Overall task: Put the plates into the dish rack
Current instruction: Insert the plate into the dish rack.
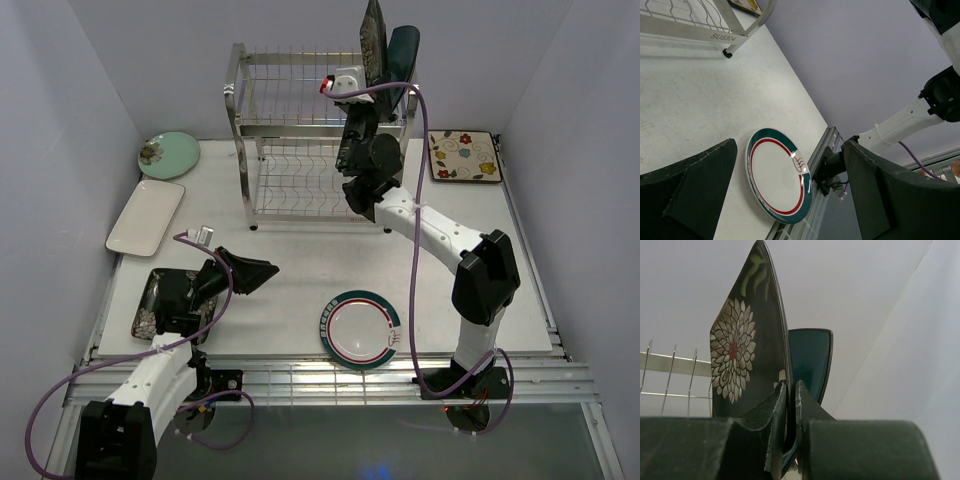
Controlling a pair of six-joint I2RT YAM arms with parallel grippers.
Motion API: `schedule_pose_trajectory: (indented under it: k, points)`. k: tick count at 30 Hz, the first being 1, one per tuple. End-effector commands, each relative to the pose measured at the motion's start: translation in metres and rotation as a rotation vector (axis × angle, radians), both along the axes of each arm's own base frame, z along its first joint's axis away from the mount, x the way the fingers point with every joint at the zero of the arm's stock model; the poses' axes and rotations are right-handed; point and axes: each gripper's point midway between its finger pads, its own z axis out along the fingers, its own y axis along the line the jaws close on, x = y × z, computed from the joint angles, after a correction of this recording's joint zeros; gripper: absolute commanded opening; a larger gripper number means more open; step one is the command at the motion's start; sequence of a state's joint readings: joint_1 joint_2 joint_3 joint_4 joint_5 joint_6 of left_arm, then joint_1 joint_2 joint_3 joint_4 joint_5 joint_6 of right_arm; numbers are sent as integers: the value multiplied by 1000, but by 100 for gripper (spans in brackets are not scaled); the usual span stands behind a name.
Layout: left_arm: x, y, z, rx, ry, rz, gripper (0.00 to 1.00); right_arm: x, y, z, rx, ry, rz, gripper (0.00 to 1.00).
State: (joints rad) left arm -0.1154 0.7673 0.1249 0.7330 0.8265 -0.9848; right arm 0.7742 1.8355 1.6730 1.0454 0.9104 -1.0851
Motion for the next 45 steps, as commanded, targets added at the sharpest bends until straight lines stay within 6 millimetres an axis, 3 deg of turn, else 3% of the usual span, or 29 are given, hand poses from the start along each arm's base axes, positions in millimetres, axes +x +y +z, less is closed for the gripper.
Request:
schedule_pose_trajectory:
  k: [1,20,29,38,45]
  points:
    - [0,-1,14,-4,-46,-3,98,-42,-31,67,149,-256,40,8]
    - [0,-1,15,-6,-47,-5,98,-28,-53,53,320,-162,70,8]
    - [0,-1,14,-4,-42,-3,98,-25,-59,56,350,-136,75,24]
    - [1,-1,14,-3,-46,0,98,-27,-61,57,373,-121,96,33]
    - [0,-1,14,-4,-46,0,98,-29,-65,59,389,-122,87,33]
